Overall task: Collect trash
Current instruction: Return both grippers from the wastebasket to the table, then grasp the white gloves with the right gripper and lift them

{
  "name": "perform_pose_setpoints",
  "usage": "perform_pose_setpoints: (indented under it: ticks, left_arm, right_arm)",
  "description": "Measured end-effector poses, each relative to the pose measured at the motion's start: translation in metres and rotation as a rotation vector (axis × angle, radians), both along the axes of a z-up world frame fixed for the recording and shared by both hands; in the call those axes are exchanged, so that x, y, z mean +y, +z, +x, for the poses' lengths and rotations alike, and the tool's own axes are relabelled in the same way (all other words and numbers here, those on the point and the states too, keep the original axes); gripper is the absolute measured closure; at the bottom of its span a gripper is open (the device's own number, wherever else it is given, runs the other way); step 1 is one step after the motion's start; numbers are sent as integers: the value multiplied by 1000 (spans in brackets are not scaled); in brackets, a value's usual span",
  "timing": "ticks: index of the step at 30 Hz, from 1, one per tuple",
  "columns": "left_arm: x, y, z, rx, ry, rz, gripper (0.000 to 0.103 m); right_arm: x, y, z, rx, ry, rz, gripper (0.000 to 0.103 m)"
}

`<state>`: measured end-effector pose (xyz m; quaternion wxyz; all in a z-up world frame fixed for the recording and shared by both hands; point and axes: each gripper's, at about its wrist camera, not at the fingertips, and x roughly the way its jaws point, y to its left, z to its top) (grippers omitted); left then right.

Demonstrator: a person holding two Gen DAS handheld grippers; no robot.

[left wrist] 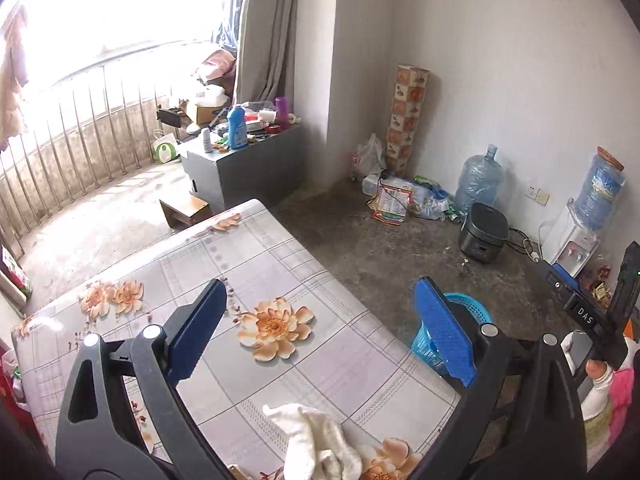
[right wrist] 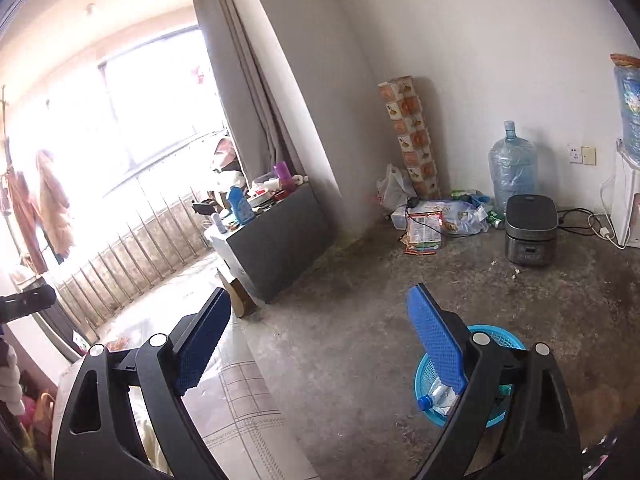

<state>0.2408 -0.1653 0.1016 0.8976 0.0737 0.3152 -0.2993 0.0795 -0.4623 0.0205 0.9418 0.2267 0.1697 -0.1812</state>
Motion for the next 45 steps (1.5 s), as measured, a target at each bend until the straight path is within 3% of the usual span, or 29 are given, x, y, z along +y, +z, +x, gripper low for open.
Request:
perform_pose_setpoints:
  ticks: [4, 8, 16, 23, 28, 32, 34, 45]
  left_arm:
    - [63, -13, -6, 30, 103, 2, 12]
    - [113, -33, -15, 67, 205, 11, 12]
    - [161, -86, -37, 189, 256, -13, 12]
    - [161, -138, -52, 338, 219, -11, 19]
    - [157, -167, -56, 451, 215, -47, 19]
    - [153, -174, -57, 450, 215, -44, 19]
    - [151, -175, -55, 445, 216, -36, 19]
    - [125, -192, -38, 428, 195, 25, 19]
  right_arm:
    - [38, -1, 23, 17, 215, 79, 16]
    - [68, -13, 39, 89, 352, 146, 16]
    - [123, -47, 65, 236, 578, 267, 21]
    - [165, -80, 85, 409, 656, 272, 32]
    - [183, -101, 100, 498, 663, 266, 49]
    - [192, -119, 109, 530, 675, 285, 81]
    - [193, -119, 109, 535, 674, 279, 92]
    - [157, -107, 85, 539, 586, 185, 95]
